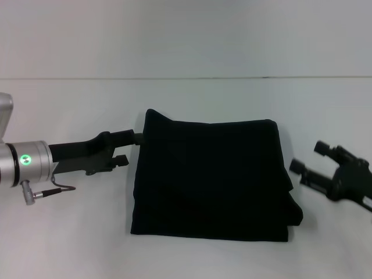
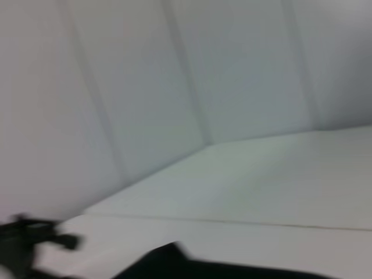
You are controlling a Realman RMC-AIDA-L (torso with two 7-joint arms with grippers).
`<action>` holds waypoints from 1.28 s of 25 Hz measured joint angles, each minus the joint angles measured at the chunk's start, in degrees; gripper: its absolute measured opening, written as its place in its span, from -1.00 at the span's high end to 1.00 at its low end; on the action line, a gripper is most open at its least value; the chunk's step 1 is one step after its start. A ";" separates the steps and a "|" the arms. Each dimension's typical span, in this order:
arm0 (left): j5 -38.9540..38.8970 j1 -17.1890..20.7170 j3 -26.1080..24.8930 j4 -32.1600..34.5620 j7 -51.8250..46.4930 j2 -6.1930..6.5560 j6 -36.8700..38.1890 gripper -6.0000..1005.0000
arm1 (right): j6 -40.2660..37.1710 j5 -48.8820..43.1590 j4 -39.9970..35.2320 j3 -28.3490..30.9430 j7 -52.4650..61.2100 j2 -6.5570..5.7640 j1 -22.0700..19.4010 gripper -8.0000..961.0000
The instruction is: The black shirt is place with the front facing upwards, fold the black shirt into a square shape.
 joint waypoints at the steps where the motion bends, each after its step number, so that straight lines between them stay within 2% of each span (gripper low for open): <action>1: 0.72 -0.23 0.10 0.02 -0.33 0.03 -0.39 -0.66 | -2.31 -1.46 -0.88 -0.24 -0.19 -0.10 -0.88 -0.93; 7: 4.75 -1.65 0.68 0.05 -1.85 -0.28 -3.15 -0.65 | -7.92 -7.67 -3.07 -0.50 -0.56 -0.20 -3.23 -0.93; 14: 5.72 -3.73 4.05 -0.26 -2.10 -0.85 -3.82 -0.63 | -8.74 -10.06 -3.13 -0.76 -1.05 0.10 -2.77 -0.92; 23: 5.91 -3.83 6.47 1.04 -0.43 -1.39 -1.86 -0.60 | -9.68 -10.48 -3.09 -1.03 -1.09 0.37 -2.36 -0.92; 28: 5.93 -3.76 7.23 1.92 -0.04 -2.33 -2.25 -0.17 | -9.73 -10.52 -2.90 -1.07 -1.07 0.46 -2.16 -0.92; 32: 5.96 -3.68 7.23 2.33 -0.02 -2.59 -2.36 0.20 | -9.75 -10.53 -2.80 -1.07 -1.08 0.49 -2.05 -0.92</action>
